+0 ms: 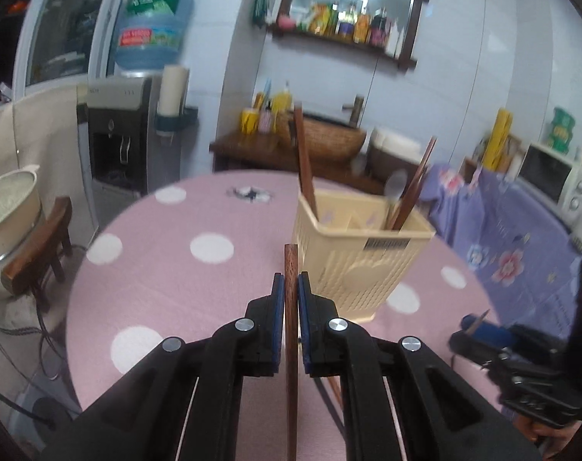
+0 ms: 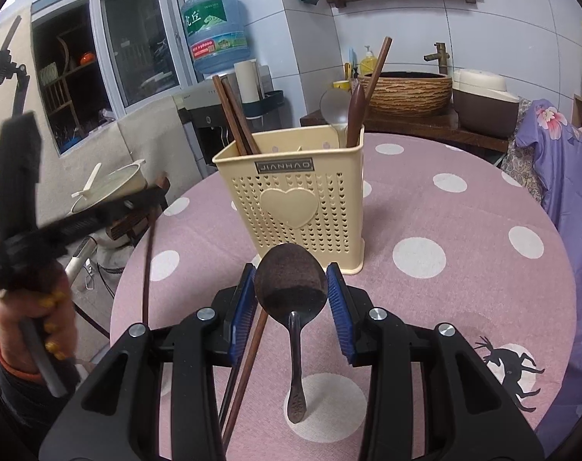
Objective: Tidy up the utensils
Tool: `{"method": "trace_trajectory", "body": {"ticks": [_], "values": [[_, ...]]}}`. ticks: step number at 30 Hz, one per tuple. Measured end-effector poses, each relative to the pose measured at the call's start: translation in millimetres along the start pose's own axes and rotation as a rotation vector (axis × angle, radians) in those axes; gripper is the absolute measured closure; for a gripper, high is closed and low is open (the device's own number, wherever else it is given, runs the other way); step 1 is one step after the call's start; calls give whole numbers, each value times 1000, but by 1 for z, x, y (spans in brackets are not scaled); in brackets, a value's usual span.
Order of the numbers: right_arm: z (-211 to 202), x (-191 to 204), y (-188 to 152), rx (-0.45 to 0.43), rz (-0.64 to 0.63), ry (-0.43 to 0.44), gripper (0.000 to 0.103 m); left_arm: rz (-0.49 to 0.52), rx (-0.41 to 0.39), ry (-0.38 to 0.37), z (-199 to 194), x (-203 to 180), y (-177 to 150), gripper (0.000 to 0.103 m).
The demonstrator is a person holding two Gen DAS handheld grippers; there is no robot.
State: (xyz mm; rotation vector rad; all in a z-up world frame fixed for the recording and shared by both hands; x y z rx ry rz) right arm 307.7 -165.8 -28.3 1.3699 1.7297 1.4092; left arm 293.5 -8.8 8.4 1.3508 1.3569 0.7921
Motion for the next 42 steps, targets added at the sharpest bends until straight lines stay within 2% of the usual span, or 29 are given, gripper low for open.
{"method": "trace_trajectory", "body": {"ticks": [4, 18, 34, 42], "values": [[-3, 5, 5, -9, -9, 0, 65, -3, -53, -1, -13, 2, 15, 95], [-2, 10, 6, -9, -24, -9, 65, -9, -79, -4, -19, 9, 19, 95], [1, 12, 7, -4, -6, 13, 65, -4, -97, -53, -22, -2, 33, 95], [-2, 15, 26, -32, -12, 35, 65, 21, -120, -92, -23, -15, 53, 95]]}}
Point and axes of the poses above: each gripper's, at about its wrist camera, not at the fingertips, and z roughly the way its jaws point, x to its left, y to its top, the point moved 10 cm from there along z, roughly the way its jaws point, and after that the axes turned 14 degrees about -x, right-handed, at the moved point
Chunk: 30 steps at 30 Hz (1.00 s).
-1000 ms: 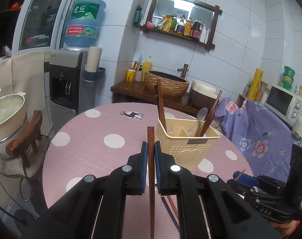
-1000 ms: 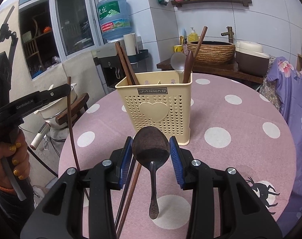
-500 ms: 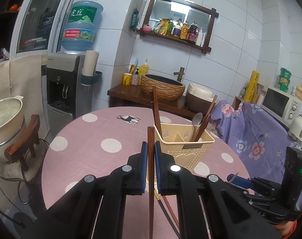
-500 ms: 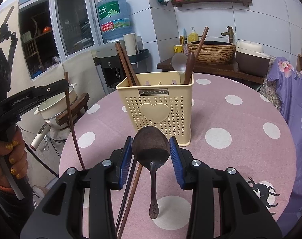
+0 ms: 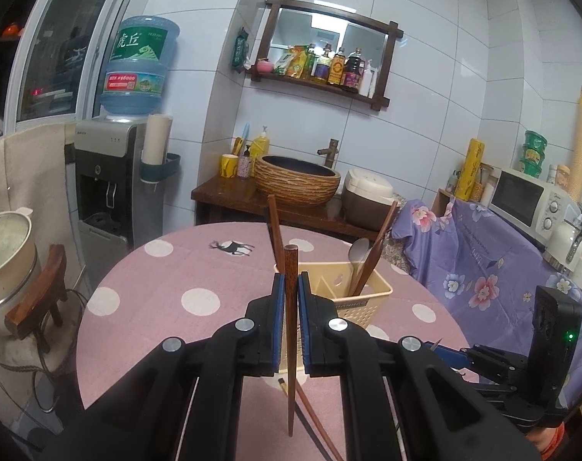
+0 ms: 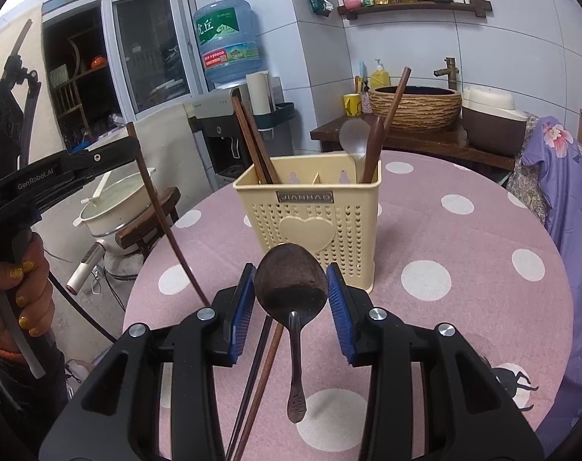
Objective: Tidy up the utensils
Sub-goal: 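Lower the metal spoon and brown chopstick into the beige holder with both tools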
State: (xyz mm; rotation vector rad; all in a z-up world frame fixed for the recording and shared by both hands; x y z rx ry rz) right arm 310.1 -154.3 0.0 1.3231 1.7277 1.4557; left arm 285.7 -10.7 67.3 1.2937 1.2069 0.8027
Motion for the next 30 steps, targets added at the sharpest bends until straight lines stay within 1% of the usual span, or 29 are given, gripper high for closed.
{"method": "trace_trajectory", "body": {"ticks": [6, 9, 10, 14, 16, 19, 22, 24, 26, 30], "values": [[-2, 3, 33, -39, -16, 18, 65, 2, -35, -52, 3, -15, 33, 95], [-3, 11, 61, -82, -42, 26, 65, 8, -67, -78, 8, -27, 60, 95], [-3, 11, 76, -106, -53, 20, 65, 5, -78, -82, 11, -30, 69, 95], [2, 8, 128, -189, -56, -12, 65, -7, -119, -88, 25, -40, 105, 95], [6, 2, 152, -236, -58, -50, 65, -12, -148, -75, 34, -44, 123, 95], [18, -10, 175, -272, -19, -71, 65, -8, -189, -58, 44, -50, 141, 95], [36, -20, 183, -286, 9, -93, 65, 6, -210, -21, 58, -49, 146, 95], [44, -23, 182, -298, 6, -111, 65, 17, -210, 3, 68, -46, 142, 95], [56, -27, 176, -318, -16, -142, 65, 24, -198, 22, 78, -42, 130, 95], [76, -36, 153, -323, -39, -181, 65, 30, -156, 40, 90, -35, 99, 95]]}}
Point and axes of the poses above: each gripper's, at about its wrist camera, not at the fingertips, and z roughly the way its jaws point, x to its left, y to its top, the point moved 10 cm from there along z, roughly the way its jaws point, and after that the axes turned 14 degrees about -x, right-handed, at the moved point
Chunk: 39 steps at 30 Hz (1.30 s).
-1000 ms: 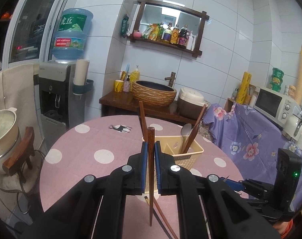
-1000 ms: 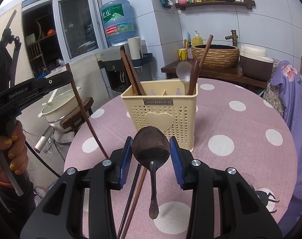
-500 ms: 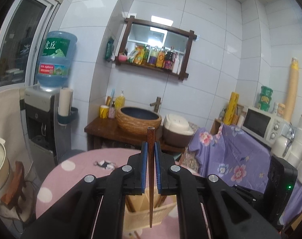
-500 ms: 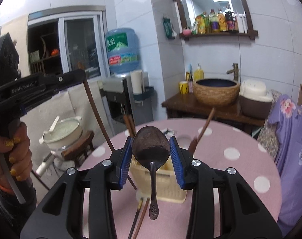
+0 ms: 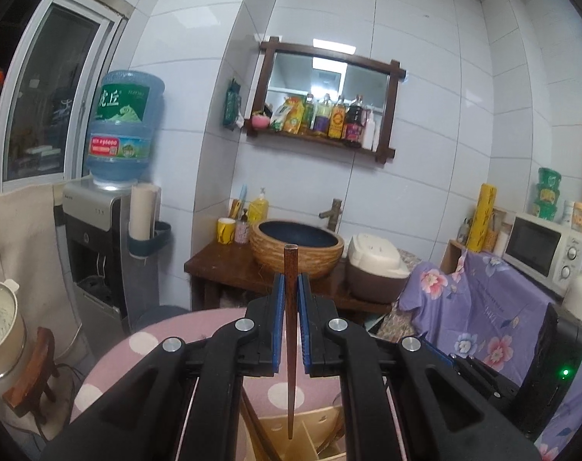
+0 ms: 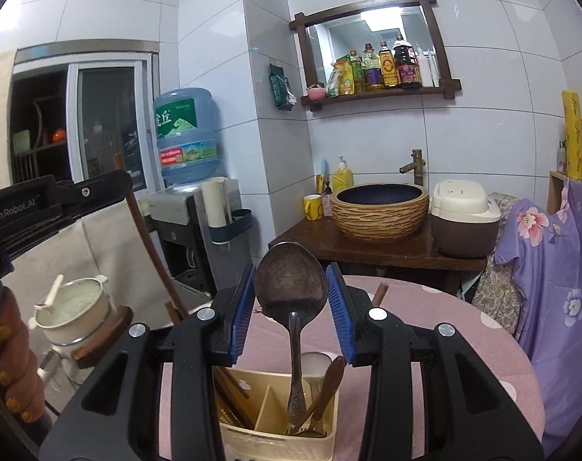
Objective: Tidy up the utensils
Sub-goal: 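Lower the metal spoon and brown chopstick into the beige holder with both tools, then open both tools to release the spoon and chopstick into the holder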
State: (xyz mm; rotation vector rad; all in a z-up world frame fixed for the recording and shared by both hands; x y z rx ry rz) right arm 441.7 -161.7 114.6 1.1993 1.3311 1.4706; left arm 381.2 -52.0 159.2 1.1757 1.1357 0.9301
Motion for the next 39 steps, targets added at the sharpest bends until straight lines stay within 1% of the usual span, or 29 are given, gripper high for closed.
{"method": "trace_trajectory", "body": {"ticks": [3, 8, 11, 15, 18, 21, 23, 26, 27, 29, 30, 31, 33, 34, 35, 36, 37, 38, 39], "values": [[3, -3, -22, 11, -17, -16, 65, 7, 32, 2, 2, 2, -23, 95], [-3, -5, -57, 28, -70, -40, 65, 8, 83, 2, 4, 4, -55, 95], [-9, -6, -70, 34, -97, -51, 65, -1, 114, 2, 4, 7, -74, 95], [-12, -8, -87, 65, -98, -51, 65, -9, 150, 6, 4, 11, -95, 95], [-12, -11, -99, 89, -97, -54, 65, 0, 154, 21, 6, 15, -102, 95], [-14, -10, -104, 92, -107, -50, 65, -8, 183, 7, 7, 15, -111, 95], [-15, -10, -106, 98, -116, -52, 65, -4, 185, 13, 7, 16, -114, 95], [-15, -11, -108, 104, -110, -49, 64, -24, 184, 4, 4, 16, -114, 95], [-16, -11, -108, 104, -111, -53, 62, -25, 184, -2, 3, 15, -113, 95], [-19, -13, -107, 96, -103, -53, 55, -18, 178, -8, -2, 13, -111, 93], [-22, -13, -105, 90, -93, -49, 48, -15, 174, -10, -5, 13, -110, 86], [-25, -13, -103, 85, -84, -45, 45, -14, 168, -13, -9, 13, -108, 80], [-34, -12, -99, 75, -75, -40, 42, -22, 150, -19, -20, 13, -103, 57], [-38, -12, -97, 71, -77, -38, 40, -25, 139, -18, -26, 14, -101, 53], [-43, -10, -96, 68, -79, -34, 39, -26, 133, -16, -31, 15, -99, 45], [-49, -9, -95, 67, -81, -31, 36, -23, 131, -15, -38, 17, -99, 36], [-56, -7, -94, 67, -85, -28, 33, -21, 135, -14, -43, 17, -100, 30], [-62, -6, -94, 66, -88, -25, 32, -18, 146, -14, -49, 19, -103, 21], [-71, -3, -95, 70, -92, -16, 30, -16, 157, -14, -55, 21, -107, 15]]}}
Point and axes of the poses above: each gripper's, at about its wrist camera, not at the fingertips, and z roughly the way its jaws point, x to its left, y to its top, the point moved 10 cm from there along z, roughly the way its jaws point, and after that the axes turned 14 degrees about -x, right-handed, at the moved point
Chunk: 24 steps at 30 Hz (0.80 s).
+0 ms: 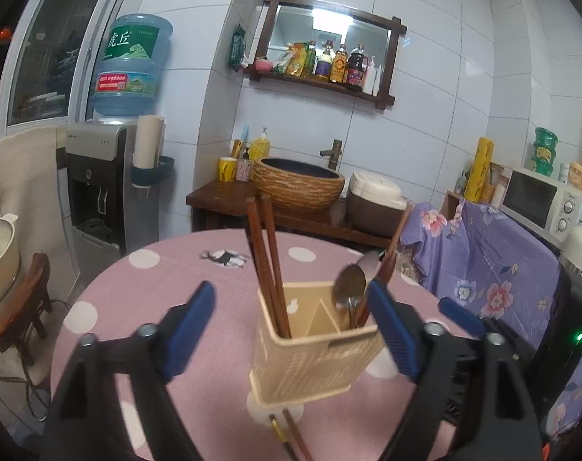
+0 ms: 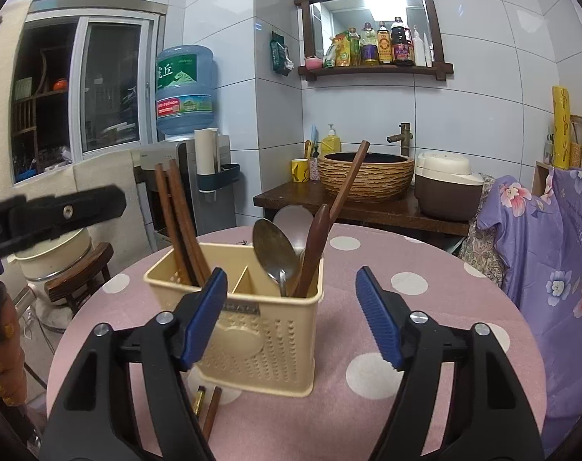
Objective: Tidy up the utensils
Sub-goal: 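Open both tools to release the spoon and chopstick into the holder, then move both tools back down to the last two chopsticks on the table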
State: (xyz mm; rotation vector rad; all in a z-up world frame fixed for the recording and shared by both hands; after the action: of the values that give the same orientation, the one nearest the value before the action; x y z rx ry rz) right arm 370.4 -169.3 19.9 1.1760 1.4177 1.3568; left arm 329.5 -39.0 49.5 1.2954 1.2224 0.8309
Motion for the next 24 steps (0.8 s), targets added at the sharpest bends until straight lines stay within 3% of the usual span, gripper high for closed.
{"method": "trace_trajectory", "body": {"ticks": [3, 11, 20, 24], "values": [[-19, 9, -10, 37, -6, 35, 26, 13, 38, 5, -13, 6, -20, 7], [-49, 32, -65, 198, -15, 105, 25, -24, 186, 71, -35, 36, -88, 6], [-63, 28, -133, 379, 64, 65, 25, -16, 290, 163, -57, 67, -141, 6], [-68, 35, -152, 428, 54, 80, 30, 0, 287, 205, -65, 75, -149, 7]]}}
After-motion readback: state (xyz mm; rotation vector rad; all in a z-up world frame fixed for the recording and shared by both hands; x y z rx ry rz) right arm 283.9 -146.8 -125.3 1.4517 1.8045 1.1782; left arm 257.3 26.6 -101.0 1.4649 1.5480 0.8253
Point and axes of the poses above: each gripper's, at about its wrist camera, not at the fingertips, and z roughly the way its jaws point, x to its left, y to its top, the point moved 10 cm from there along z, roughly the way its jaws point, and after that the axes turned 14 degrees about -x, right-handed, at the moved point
